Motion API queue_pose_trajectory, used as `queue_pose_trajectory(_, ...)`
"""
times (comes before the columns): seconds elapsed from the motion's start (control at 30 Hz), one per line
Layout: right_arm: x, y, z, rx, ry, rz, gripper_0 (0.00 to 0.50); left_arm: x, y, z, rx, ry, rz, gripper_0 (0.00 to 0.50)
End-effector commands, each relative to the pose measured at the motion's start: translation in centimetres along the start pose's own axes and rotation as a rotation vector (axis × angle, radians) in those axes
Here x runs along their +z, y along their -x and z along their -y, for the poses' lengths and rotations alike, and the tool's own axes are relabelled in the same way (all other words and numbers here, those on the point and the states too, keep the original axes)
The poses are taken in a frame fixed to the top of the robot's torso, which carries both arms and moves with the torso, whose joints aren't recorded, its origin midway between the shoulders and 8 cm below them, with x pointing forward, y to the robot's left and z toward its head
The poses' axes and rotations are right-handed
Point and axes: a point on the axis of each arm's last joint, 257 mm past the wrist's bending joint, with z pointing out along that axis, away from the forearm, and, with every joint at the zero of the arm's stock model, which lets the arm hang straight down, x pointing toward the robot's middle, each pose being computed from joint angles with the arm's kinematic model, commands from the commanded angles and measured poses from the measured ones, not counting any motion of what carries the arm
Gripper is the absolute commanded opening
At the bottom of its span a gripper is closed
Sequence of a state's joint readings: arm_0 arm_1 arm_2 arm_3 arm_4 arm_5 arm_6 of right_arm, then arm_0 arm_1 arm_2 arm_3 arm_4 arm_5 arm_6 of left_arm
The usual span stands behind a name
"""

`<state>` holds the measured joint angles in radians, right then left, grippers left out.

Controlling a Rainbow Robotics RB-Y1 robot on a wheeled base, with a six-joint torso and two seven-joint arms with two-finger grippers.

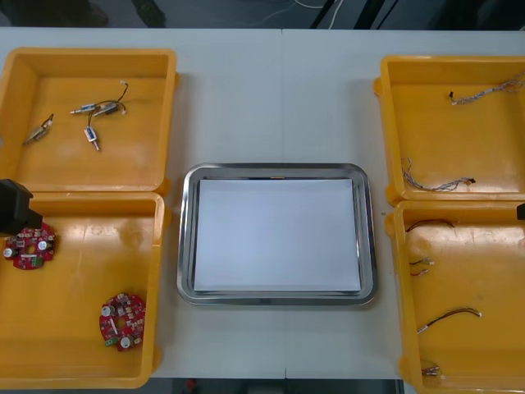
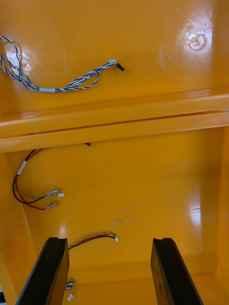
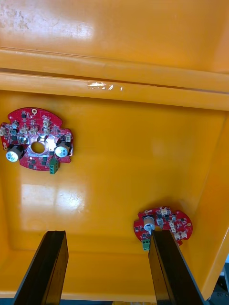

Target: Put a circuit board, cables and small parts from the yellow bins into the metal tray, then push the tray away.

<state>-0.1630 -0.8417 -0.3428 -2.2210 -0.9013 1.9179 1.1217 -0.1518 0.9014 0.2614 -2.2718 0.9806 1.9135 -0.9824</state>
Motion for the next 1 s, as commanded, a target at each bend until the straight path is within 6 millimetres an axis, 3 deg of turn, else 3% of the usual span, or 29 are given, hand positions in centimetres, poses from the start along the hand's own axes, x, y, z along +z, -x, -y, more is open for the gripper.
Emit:
queue_pose_trajectory(0.03, -0.88, 0.31, 1.26, -0.024, -0.033, 0.012, 0.500, -1.13, 0.43, -1.29, 0.088, 0.045, 0.027, 0.500)
queue_pose_trajectory(1.0, -0.88, 0.31, 1.26, -0.024, -0.033, 0.012, 0.500, -1.13, 0.43, -1.29, 0.088, 0.045, 0.027, 0.500)
